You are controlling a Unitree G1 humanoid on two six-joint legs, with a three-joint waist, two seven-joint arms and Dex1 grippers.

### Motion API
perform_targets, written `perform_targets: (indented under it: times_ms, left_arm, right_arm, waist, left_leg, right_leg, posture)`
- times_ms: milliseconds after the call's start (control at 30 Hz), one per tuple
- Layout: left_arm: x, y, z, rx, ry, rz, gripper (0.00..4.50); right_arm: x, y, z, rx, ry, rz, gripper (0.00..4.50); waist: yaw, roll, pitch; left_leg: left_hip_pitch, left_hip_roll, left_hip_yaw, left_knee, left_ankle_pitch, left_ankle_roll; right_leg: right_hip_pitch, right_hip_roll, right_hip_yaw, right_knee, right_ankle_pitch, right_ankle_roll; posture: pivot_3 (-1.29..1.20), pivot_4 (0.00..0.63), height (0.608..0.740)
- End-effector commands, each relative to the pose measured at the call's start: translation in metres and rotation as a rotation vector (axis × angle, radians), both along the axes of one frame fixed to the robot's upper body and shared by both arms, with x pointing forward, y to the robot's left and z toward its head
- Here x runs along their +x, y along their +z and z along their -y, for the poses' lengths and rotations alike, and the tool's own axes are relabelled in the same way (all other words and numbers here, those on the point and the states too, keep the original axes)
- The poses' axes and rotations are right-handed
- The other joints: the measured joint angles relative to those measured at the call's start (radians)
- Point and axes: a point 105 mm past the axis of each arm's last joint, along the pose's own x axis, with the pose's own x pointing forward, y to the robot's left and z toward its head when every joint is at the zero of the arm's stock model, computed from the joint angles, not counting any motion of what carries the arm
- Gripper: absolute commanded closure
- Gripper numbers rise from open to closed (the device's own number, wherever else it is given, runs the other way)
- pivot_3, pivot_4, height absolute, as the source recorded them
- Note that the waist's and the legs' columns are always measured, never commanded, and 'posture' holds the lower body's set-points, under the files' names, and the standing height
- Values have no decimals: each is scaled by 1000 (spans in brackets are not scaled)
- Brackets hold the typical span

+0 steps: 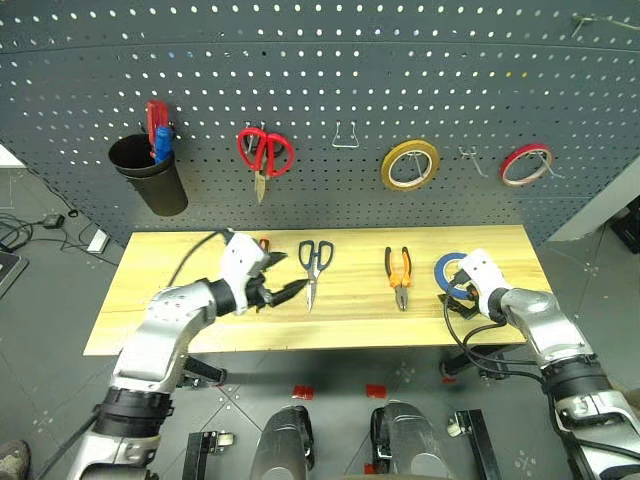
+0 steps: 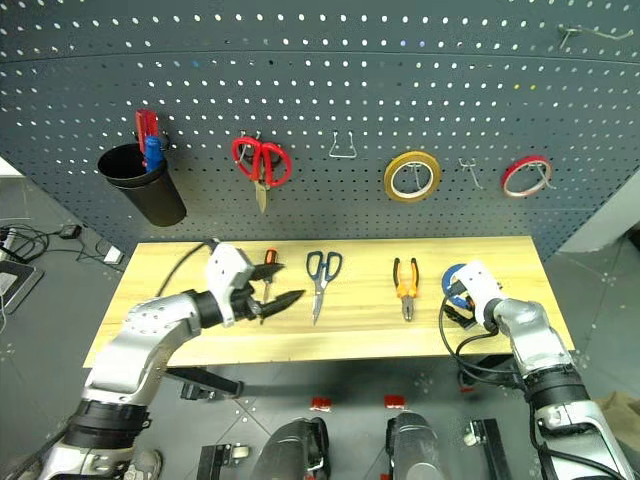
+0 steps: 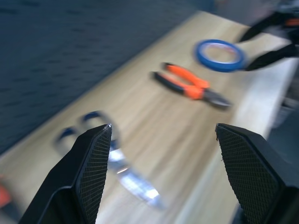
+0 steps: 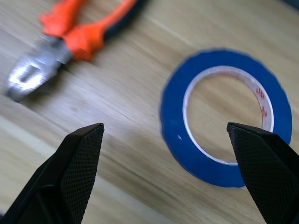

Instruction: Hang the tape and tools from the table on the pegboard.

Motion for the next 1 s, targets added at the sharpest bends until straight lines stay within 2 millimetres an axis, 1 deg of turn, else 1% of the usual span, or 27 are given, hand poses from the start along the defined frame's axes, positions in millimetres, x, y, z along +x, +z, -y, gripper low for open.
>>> perform_targets:
  times_ms: [33,100,167,267,300,367,433,500,567,667,700,800,900,1000]
  left_arm:
    - [-2,12,23,4,-116,56,762]
    - [-2,15,32,2,-159,65,762]
    - [-2,15,36,6,-178,69,762]
    - [-6,14,46,29,-234,79,762]
    - [-7,14,47,31,-245,78,742]
    - [-8,13,48,31,-251,76,737]
    - [-9,13,49,35,-258,77,737]
    - [-9,13,49,37,-258,79,737]
    - [-12,13,49,37,-263,81,737]
    - [-14,15,50,24,-263,83,737]
    - [-14,16,50,15,-258,82,737]
    - [-17,18,50,-4,-249,78,737]
    - [-22,22,51,-23,-243,80,737]
    - [-24,28,50,-43,-224,97,737]
  right_arm:
    - [12,4,2,-10,-5,2,0]
    - [16,2,1,-33,22,-8,0]
    - [19,1,2,-42,37,-14,0]
    - [18,-5,-3,-69,117,-94,0]
    - [17,-7,-4,-82,142,-115,180]
    - [17,-9,-5,-95,166,-139,585]
    - [15,-12,-7,-94,194,-177,1217]
    - [15,-14,-8,-109,210,-185,1968]
    - [18,-14,-5,-170,215,-145,2634]
    - [20,-12,-2,-215,223,-93,3623]
    - [19,-10,-1,-220,228,-67,3801]
    - [15,-3,4,-248,245,18,3819]
    - [7,13,12,-290,234,141,3819]
    - [-2,30,13,-318,211,262,3819]
  waist:
    - [-1,-1,5]
    - [-2,-1,8]
    - [-3,-2,10]
    - [-6,-3,12]
    - [-6,-3,13]
    - [-7,-3,13]
    - [-7,-3,14]
    - [-7,-3,14]
    - [-7,-3,14]
    - [-7,-3,14]
    - [-7,-3,14]
    - [-5,-3,13]
    - [-1,-2,14]
    - [0,-2,14]
  left_leg:
    - [0,0,0,0,0,-1]
    - [0,1,1,-1,0,-2]
    - [0,1,1,-1,0,-3]
    - [0,1,2,-1,0,-3]
    - [0,1,2,-1,0,-3]
    - [0,1,2,0,0,-3]
    - [0,1,2,0,0,-3]
    - [0,1,2,0,0,-3]
    - [0,1,2,0,0,-3]
    - [0,1,2,0,0,-4]
    - [0,1,2,0,0,-4]
    - [0,1,2,0,0,-4]
    - [0,1,2,0,0,-4]
    - [0,1,2,0,0,-5]
  right_leg:
    - [-1,0,0,0,0,0]
    - [-1,1,0,0,-1,1]
    - [-1,1,1,-1,-1,1]
    - [-1,1,1,-1,-1,1]
    - [-1,1,1,-1,-1,1]
    - [-1,1,1,0,-1,1]
    - [-1,1,1,0,-1,1]
    - [-1,1,1,0,-1,1]
    - [-1,1,1,0,-1,1]
    - [-1,1,1,0,-1,1]
    - [-1,1,1,0,-1,1]
    - [-1,1,1,0,-1,1]
    - [-1,1,1,0,-1,2]
    - [-1,1,2,0,-2,2]
  posture:
    - [-179,280,740]
    - [-176,277,740]
    - [-176,277,740]
    - [-170,274,740]
    - [-170,269,740]
    - [-170,269,740]
    - [-167,264,740]
    - [-165,260,740]
    - [-162,255,740]
    - [-162,255,740]
    - [-163,251,740]
    - [-169,249,740]
    - [-175,249,740]
    - [-187,251,740]
